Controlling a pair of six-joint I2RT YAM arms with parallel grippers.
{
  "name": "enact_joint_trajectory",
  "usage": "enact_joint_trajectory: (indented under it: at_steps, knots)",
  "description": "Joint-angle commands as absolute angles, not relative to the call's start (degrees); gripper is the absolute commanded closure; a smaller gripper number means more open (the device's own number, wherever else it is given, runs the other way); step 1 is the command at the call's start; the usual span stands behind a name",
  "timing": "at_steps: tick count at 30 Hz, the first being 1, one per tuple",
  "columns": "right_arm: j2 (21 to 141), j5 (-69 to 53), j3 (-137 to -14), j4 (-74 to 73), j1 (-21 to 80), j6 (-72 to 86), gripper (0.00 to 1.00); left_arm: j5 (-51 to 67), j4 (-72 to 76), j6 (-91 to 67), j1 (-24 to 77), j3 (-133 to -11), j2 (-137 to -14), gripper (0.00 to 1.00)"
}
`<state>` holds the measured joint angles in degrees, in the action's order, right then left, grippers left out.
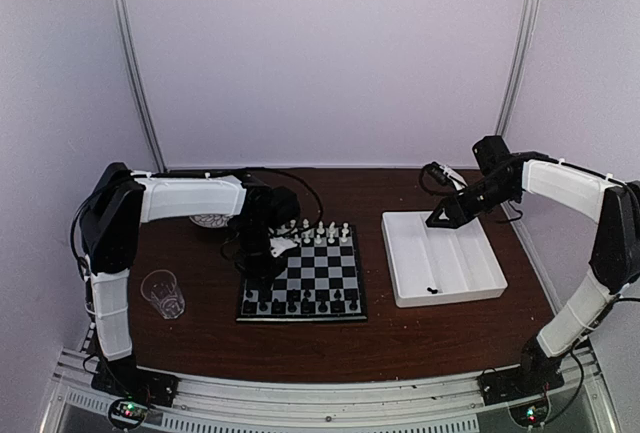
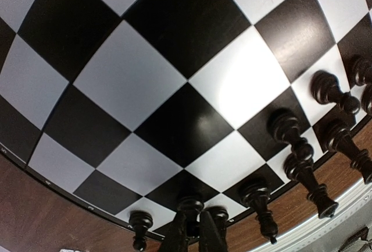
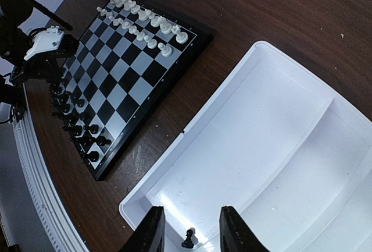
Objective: Set up the chess pieces on the board
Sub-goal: Place the pawn at g7.
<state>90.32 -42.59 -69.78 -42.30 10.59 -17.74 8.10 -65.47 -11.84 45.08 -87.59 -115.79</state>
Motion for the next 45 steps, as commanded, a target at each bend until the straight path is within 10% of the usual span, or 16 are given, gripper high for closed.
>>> enact_joint_trajectory:
  at_steps: [1, 22, 45]
  knots:
    - [89.57, -42.45, -69.17, -41.85, 10.55, -18.06, 0.64, 7.6, -64.12, -12.0, 44.76, -87.61, -116.39, 0.92]
    - [89.61, -42.36, -69.08, -41.84, 10.55, -18.12, 0.64, 7.42, -63.12, -12.19, 44.38, -88.92, -117.17, 0.95]
    - [93.96, -36.79, -71.51, -58.46, 12.93, -42.94, 0.62, 2.76, -59.66, -12.45, 44.38, -92.31, -102.61, 0.64]
